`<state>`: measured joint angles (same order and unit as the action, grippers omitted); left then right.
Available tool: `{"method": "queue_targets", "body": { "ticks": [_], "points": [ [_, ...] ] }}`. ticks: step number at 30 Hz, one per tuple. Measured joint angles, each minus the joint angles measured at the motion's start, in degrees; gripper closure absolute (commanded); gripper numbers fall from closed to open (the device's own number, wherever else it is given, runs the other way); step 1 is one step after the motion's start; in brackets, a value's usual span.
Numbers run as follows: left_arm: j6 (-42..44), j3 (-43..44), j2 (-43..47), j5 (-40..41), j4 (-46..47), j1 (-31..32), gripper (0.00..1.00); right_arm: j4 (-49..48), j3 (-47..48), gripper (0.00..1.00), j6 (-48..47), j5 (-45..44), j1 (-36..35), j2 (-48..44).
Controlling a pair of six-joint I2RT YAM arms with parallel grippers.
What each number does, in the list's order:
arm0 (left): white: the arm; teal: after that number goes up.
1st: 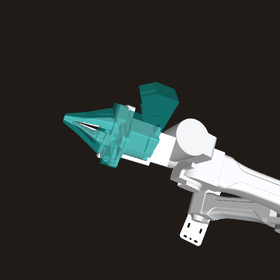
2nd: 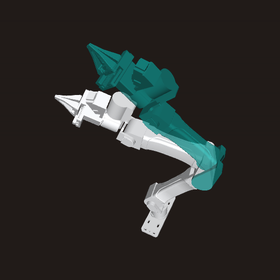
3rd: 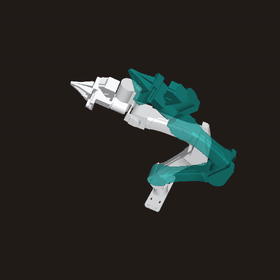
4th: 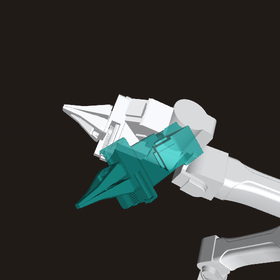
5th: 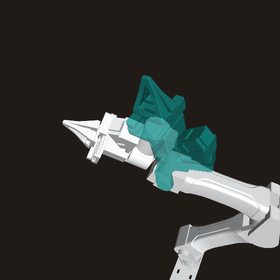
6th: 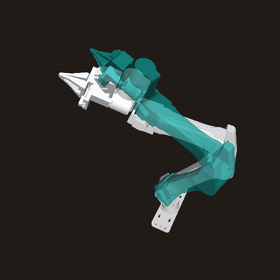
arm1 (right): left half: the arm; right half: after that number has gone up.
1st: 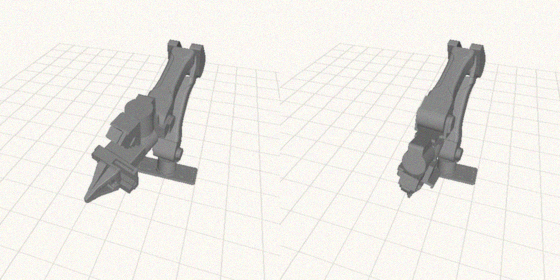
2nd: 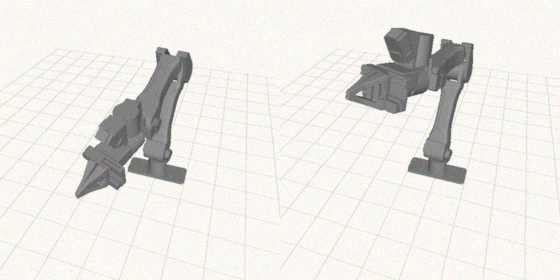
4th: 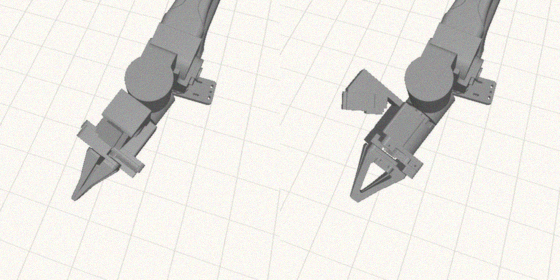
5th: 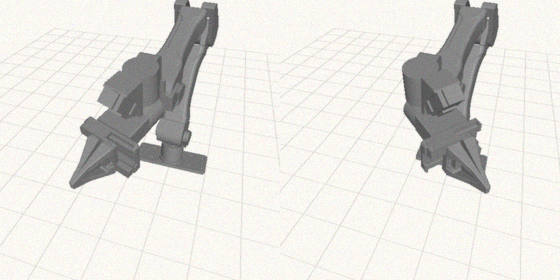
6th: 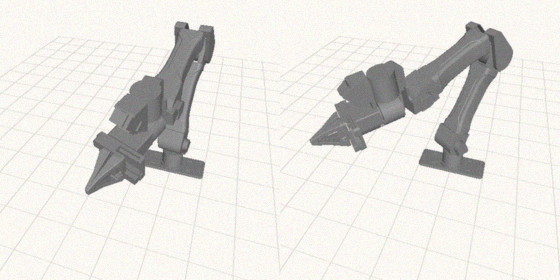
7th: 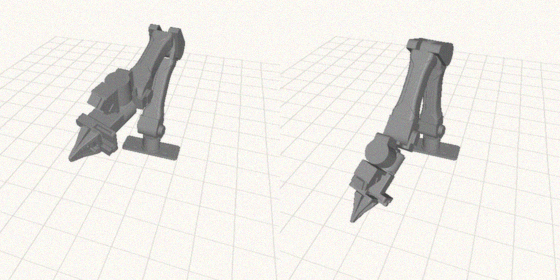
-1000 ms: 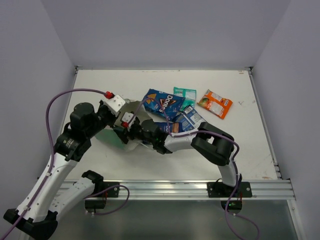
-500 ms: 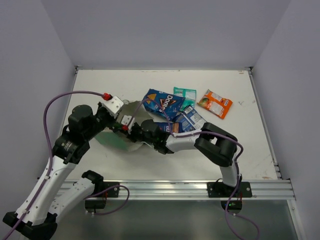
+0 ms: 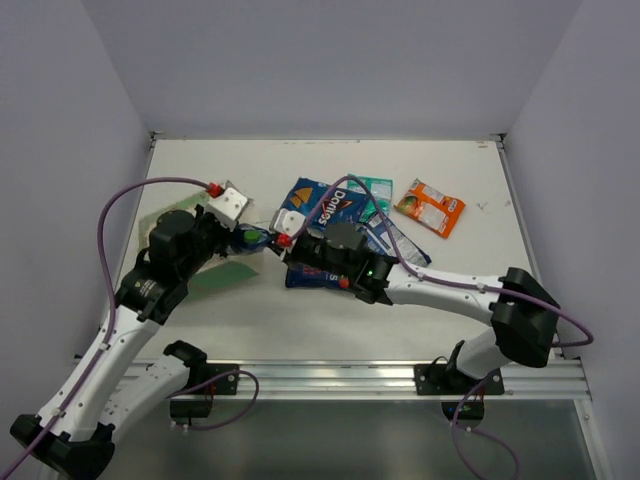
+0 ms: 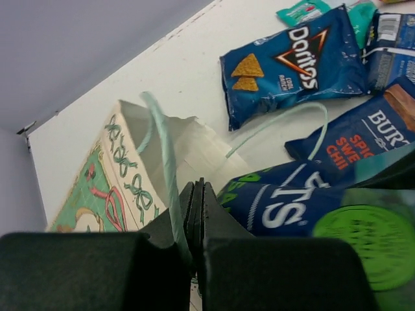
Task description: Take the snacks out of the paper bag
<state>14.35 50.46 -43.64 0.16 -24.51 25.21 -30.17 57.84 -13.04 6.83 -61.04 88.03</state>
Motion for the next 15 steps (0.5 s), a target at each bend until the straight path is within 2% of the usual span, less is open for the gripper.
{"method": "queue_targets", "body": {
  "ticks": [7,15],
  "points": [
    [-0.8,0.1,-3.1,7.6,0.9,-0.1,1.00,12.9,-0.2,1.00,0.3,-1.9,6.5,-14.5],
    [-2.2,2.0,-5.8,12.2,1.2,-0.3,1.00,24.9,-1.2,1.00,7.5,-13.3,23.3,-32.0]
  ]
}}
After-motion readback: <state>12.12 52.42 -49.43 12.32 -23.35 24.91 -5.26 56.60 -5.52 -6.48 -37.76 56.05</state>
